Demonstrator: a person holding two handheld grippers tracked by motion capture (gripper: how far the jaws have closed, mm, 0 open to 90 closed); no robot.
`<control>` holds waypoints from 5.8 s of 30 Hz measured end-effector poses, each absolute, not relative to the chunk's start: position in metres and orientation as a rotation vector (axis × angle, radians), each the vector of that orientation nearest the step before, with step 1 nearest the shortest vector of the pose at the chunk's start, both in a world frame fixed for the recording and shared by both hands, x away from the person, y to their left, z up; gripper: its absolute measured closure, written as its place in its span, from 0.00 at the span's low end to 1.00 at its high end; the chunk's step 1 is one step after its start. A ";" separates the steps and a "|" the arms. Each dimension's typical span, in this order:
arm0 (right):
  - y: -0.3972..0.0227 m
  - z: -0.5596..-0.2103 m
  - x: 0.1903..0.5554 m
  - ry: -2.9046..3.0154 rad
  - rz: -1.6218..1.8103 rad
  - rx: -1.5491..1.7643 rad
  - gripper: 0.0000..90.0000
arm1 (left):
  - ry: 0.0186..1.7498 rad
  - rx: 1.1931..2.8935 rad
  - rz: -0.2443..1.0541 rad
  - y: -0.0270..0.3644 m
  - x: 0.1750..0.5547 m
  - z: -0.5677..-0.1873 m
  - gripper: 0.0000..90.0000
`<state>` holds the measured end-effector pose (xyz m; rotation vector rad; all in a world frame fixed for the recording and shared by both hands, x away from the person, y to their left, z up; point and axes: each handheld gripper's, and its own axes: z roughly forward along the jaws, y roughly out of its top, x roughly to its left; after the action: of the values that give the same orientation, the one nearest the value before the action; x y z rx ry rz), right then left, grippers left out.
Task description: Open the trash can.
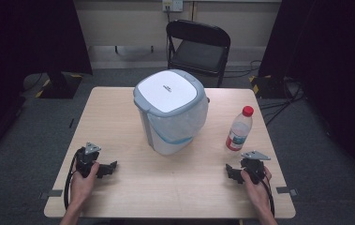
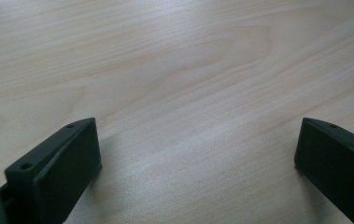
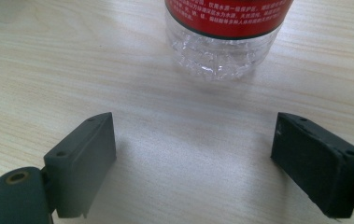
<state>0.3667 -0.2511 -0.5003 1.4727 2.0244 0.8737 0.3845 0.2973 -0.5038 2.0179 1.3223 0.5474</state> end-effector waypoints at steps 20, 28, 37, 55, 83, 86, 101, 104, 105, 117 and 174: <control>-0.219 -0.490 0.358 2.229 0.895 1.317 0.23 | 1.318 2.049 0.657 0.288 0.390 -0.498 0.09; -0.182 -0.477 0.369 2.277 1.000 1.199 0.32 | 1.272 2.046 0.667 0.277 0.399 -0.489 0.19; -0.161 -0.466 0.387 2.279 1.042 1.164 0.40 | 1.170 1.946 0.599 0.256 0.412 -0.469 0.25; -0.140 -0.458 0.418 2.248 1.109 1.164 0.38 | 1.003 1.928 0.581 0.193 0.442 -0.444 0.29; -0.139 -0.454 0.462 2.161 0.935 1.263 0.48 | 1.056 1.894 0.550 0.205 0.479 -0.437 0.33; -0.140 -0.455 0.469 2.123 0.926 1.307 0.48 | 1.038 1.882 0.554 0.204 0.472 -0.442 0.34; -0.133 -0.456 0.483 2.108 1.068 1.197 0.56 | 1.098 1.867 0.613 0.225 0.468 -0.450 0.34; -0.124 -0.453 0.484 2.138 1.106 1.161 0.55 | 1.111 1.862 0.631 0.231 0.468 -0.449 0.33; -0.120 -0.453 0.484 2.152 1.116 1.145 0.55 | 1.126 1.850 0.641 0.236 0.468 -0.448 0.33; -0.128 -0.461 0.487 2.138 0.954 1.268 0.55 | 1.129 1.834 0.653 0.228 0.488 -0.445 0.37; -0.084 -0.475 0.545 2.129 1.247 1.091 0.62 | 1.188 1.846 0.582 0.263 0.455 -0.460 0.42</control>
<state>0.5454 -0.0845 -0.4748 1.0910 2.1292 1.2468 0.4547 0.2634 -0.4603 1.8459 1.1878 0.5820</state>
